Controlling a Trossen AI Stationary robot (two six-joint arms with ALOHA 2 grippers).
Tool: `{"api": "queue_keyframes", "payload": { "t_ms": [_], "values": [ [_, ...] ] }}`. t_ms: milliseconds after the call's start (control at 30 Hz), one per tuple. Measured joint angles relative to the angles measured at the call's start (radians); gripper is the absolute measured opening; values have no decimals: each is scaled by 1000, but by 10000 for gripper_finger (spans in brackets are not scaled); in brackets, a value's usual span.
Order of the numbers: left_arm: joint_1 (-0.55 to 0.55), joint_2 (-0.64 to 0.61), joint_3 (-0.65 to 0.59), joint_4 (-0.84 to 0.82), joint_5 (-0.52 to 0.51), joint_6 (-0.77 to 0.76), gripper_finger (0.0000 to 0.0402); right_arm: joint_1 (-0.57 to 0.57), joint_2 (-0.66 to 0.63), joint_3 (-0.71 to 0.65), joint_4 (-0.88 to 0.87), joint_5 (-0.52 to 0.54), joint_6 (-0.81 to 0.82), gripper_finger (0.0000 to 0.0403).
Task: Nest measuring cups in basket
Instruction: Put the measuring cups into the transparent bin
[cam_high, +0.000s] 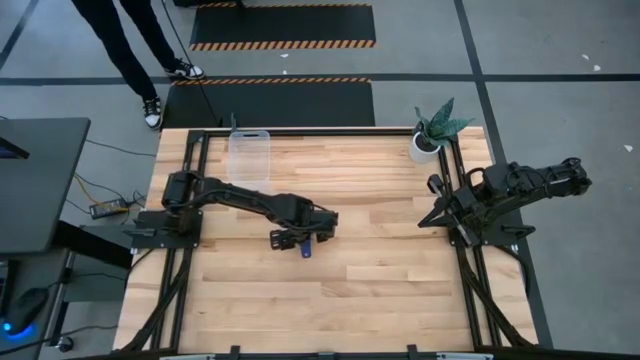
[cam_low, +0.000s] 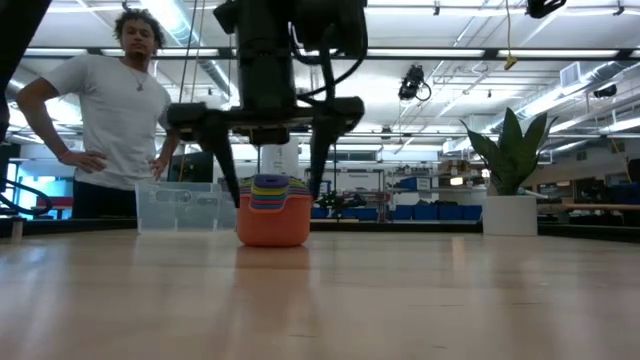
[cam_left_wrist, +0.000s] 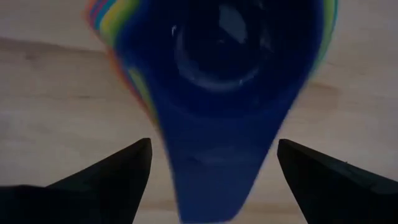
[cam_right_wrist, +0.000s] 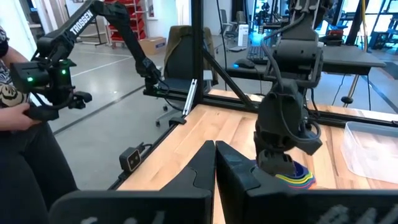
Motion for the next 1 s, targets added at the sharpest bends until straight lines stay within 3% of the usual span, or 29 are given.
{"api": "queue_keyframes", "payload": {
  "t_ms": [567, 700, 1000],
  "values": [
    [24, 18, -1, 13, 14, 52, 347, 0, 6, 0, 10, 0, -1, 19],
    [24, 18, -1, 12, 18, 52, 316, 0, 6, 0, 10, 0, -1, 19],
    [24, 18, -1, 13, 20, 52, 201, 0, 6, 0, 10, 0, -1, 19]
  ]
}}
